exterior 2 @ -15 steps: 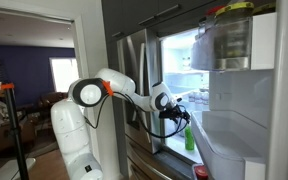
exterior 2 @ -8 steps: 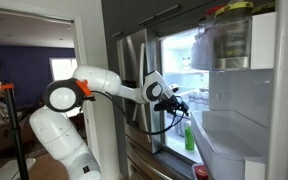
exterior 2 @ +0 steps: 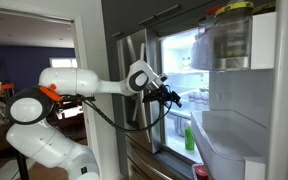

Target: Remove the green bottle from the middle fridge door shelf and put it in front of the crisper drawer on the bottom shelf

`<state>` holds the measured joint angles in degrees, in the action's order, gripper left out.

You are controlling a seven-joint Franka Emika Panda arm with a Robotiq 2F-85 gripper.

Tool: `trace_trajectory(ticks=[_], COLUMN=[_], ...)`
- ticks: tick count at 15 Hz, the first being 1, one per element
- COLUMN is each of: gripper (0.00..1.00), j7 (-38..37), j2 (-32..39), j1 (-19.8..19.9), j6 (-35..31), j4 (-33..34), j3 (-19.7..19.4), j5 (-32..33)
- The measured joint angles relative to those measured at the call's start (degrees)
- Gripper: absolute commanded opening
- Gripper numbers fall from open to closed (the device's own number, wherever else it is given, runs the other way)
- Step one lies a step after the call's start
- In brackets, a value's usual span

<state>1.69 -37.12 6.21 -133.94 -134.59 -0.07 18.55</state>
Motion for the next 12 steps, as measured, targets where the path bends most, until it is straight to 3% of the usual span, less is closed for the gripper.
trace_trajectory(ticks=[4,12], gripper=[1.0,1.0], j7=[-3.0,-6.2], j2=[-5.7,-11.2], j1=[0.7,0.7], j6=[3.4,3.6], j4=[-1.8,-6.4], j3=[0.4,0.2], j5=[-0.9,-3.2])
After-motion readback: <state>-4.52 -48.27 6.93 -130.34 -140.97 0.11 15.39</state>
